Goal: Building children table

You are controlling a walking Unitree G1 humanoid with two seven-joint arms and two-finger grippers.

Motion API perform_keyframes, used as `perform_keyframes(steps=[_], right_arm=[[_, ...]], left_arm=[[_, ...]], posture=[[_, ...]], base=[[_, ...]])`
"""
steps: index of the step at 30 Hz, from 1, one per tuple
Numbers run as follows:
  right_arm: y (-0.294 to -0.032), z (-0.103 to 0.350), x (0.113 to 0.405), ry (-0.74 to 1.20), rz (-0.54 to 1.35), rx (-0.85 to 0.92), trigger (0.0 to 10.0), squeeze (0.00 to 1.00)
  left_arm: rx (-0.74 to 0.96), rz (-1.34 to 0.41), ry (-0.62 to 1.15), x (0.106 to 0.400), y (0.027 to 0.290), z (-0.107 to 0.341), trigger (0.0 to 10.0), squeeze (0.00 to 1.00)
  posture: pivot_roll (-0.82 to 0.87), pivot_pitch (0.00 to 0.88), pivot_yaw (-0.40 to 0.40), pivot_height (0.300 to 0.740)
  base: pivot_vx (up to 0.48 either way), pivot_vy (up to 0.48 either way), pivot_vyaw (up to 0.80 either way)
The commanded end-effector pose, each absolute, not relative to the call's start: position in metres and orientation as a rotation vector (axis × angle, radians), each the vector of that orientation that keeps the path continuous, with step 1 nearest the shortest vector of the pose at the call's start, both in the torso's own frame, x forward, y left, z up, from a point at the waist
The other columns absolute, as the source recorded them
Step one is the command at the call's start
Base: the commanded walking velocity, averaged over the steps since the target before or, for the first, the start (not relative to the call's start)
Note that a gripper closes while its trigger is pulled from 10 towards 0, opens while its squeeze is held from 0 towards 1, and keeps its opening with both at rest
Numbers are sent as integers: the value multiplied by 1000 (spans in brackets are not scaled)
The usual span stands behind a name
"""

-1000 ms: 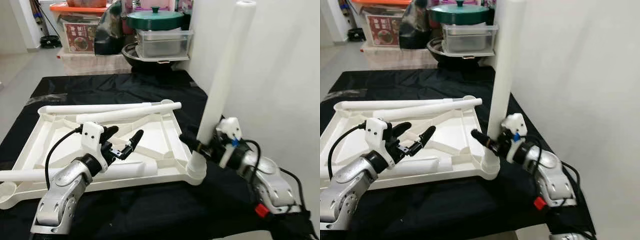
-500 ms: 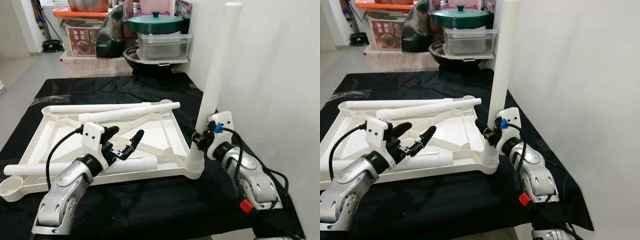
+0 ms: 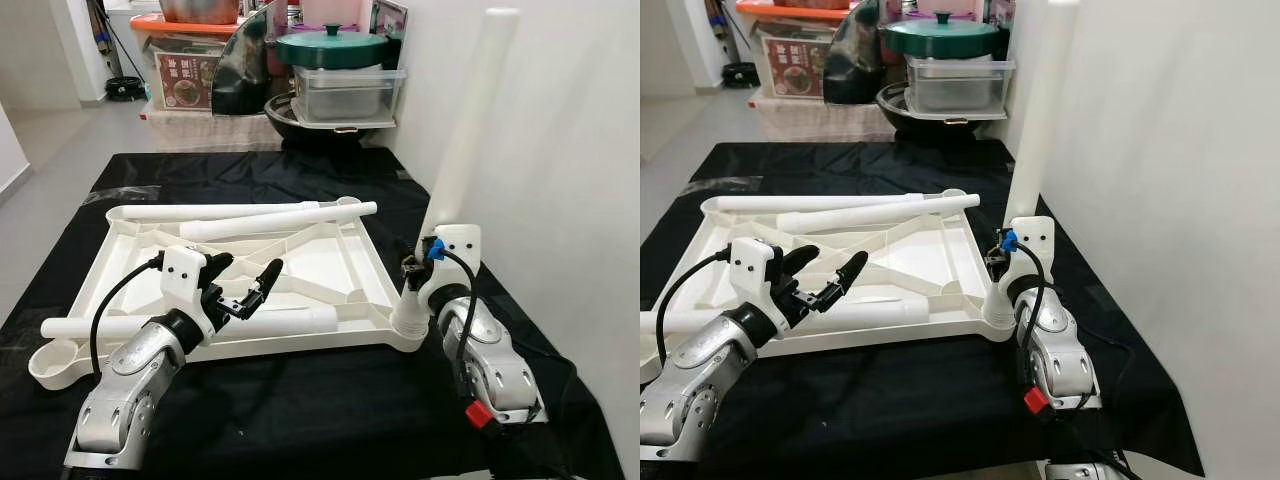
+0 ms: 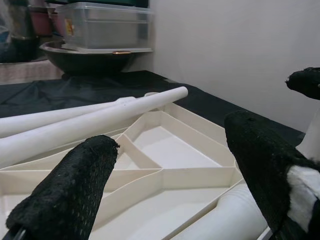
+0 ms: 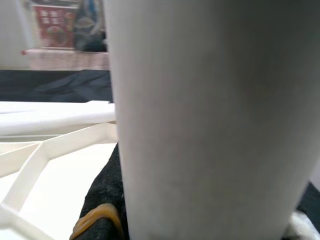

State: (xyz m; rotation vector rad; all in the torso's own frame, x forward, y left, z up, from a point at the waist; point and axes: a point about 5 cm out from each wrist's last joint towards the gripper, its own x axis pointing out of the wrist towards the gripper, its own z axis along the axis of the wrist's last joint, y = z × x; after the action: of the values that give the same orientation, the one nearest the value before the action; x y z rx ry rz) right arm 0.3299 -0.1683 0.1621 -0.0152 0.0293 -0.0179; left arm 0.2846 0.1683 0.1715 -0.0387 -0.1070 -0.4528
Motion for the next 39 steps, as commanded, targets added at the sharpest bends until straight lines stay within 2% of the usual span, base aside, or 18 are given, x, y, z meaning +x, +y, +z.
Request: perform_keyframes(steps=[1,7,10,12,17,20,26,37,38,39], right_arm=[[-198,130,324,180,-192,-54,0,0],[-205,130,327,167,-290,-52,0,0],[-218,137,330,116,-431,-40,0,0],[-220,139,330,105,-452,-33,0,0],[-210,138,333,89,-377,35,0,0],[-209,139,333,73,-362,6,0,0],[-218,139,333,81,-394,5,0,0],[-214,138,332,82,-398,-14,0,0],[-215,139,333,82,-399,-16,510,0],[-215,139,333,82,-400,-20,1686,0]], left_arm=[[-36,-436,-115,287,170,172,10000,0],[-34,-414,-121,288,172,173,10000,0],[-29,-379,-126,290,174,173,10000,0],[-29,-372,-125,290,175,172,10000,0],[-27,-360,-120,291,176,171,10000,0],[-25,-358,-118,291,177,171,10000,0],[-26,-359,-114,292,175,169,10000,0],[-26,-357,-112,294,175,168,10000,0],[-27,-357,-111,293,174,168,10000,0],[-27,-357,-110,293,174,167,10000,0]], posture=[[25,0,-91,740],[26,0,-91,740],[31,0,-94,740],[31,0,-95,740],[32,0,-95,740],[29,0,-92,740],[19,0,-87,740],[16,0,-87,740],[16,0,-88,740],[16,0,-88,740]], base=[[0,0,0],[0,0,0],[0,0,0],[0,0,0],[0,0,0],[0,0,0],[0,0,0],[0,0,0],[0,0,0],[0,0,0]])
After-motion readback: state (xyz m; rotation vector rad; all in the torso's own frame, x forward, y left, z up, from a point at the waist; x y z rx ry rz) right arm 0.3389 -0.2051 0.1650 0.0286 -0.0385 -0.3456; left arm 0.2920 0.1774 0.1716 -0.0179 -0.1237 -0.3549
